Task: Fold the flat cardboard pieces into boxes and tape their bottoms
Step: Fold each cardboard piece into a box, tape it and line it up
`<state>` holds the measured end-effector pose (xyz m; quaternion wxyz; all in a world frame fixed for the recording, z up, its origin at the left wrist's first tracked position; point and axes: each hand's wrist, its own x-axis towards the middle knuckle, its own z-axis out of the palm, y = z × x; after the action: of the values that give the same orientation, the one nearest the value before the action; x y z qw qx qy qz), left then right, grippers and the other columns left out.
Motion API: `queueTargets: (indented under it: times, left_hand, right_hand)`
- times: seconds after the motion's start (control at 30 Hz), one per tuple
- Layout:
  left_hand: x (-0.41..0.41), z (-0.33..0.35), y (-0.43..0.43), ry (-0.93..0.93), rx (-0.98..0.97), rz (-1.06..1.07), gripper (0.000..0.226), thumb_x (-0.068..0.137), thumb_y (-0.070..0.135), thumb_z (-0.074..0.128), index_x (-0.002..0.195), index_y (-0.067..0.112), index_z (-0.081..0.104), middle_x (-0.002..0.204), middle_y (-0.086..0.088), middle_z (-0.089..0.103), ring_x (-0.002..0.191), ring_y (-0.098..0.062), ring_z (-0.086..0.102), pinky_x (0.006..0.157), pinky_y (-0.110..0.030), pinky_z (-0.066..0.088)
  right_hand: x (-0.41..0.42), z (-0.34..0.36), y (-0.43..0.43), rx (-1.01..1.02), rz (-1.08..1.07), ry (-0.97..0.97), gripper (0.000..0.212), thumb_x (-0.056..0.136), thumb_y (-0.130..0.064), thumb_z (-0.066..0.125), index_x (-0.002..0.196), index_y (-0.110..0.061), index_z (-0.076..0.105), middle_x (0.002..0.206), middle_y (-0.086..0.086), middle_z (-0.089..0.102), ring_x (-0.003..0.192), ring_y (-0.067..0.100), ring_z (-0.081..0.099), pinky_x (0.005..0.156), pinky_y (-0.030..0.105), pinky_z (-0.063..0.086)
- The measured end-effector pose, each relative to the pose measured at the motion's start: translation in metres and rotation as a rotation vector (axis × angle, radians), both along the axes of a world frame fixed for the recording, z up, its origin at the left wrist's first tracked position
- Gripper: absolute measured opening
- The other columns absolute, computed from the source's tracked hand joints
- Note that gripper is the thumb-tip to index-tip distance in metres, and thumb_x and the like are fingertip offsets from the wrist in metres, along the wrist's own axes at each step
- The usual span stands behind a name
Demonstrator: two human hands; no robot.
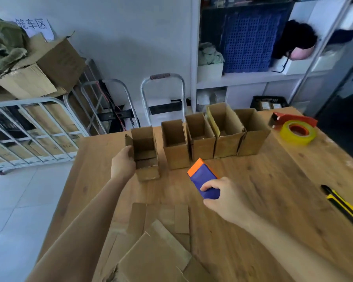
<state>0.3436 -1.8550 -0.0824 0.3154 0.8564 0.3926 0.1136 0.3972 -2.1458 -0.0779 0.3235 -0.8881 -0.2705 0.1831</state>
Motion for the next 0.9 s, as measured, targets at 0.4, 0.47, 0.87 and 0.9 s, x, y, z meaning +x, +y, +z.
queueTargets:
  times: [0.4,0.47,0.87,0.9]
  left_hand:
    - [0.003,-0.001,-0.012,-0.011,0.107,-0.032,0.051,0.101,0.031,0.044,0.148,0.013,0.034,0.153,-0.013,0.033,0.144,-0.027,0.022,0.114,-0.044,0.027]
    - [-0.016,0.006,-0.029,0.023,0.152,-0.057,0.051,0.100,0.030,0.047,0.146,0.012,0.035,0.152,-0.013,0.033,0.142,-0.028,0.027,0.112,-0.043,0.030]
    - [-0.165,-0.032,-0.135,0.744,0.003,-0.109,0.072,0.079,0.060,0.064,0.136,0.021,0.041,0.137,-0.005,0.050,0.125,-0.029,0.048,0.102,-0.046,0.042]
    - [-0.169,-0.033,-0.141,0.748,0.012,-0.091,0.074,0.079,0.057,0.066,0.138,0.023,0.038,0.139,-0.004,0.048,0.127,-0.028,0.046,0.105,-0.049,0.038]
  right_hand:
    - [-0.001,-0.002,0.008,0.002,0.001,-0.016,0.028,0.078,-0.019,0.073,0.102,-0.031,0.068,0.102,-0.007,0.053,0.093,0.010,0.055,0.079,0.023,0.047]
    - [-0.006,0.000,0.002,0.022,0.005,-0.006,0.027,0.077,-0.018,0.073,0.101,-0.030,0.069,0.099,-0.008,0.054,0.091,0.010,0.055,0.076,0.021,0.046]
    - [-0.046,-0.001,-0.086,0.119,0.072,0.121,0.032,0.068,-0.011,0.075,0.077,-0.039,0.062,0.088,-0.014,0.065,0.078,0.009,0.063,0.067,0.022,0.051]
    - [-0.048,-0.002,-0.094,0.124,0.078,0.127,0.034,0.068,-0.011,0.075,0.076,-0.041,0.062,0.086,-0.015,0.066,0.078,0.008,0.062,0.065,0.020,0.050]
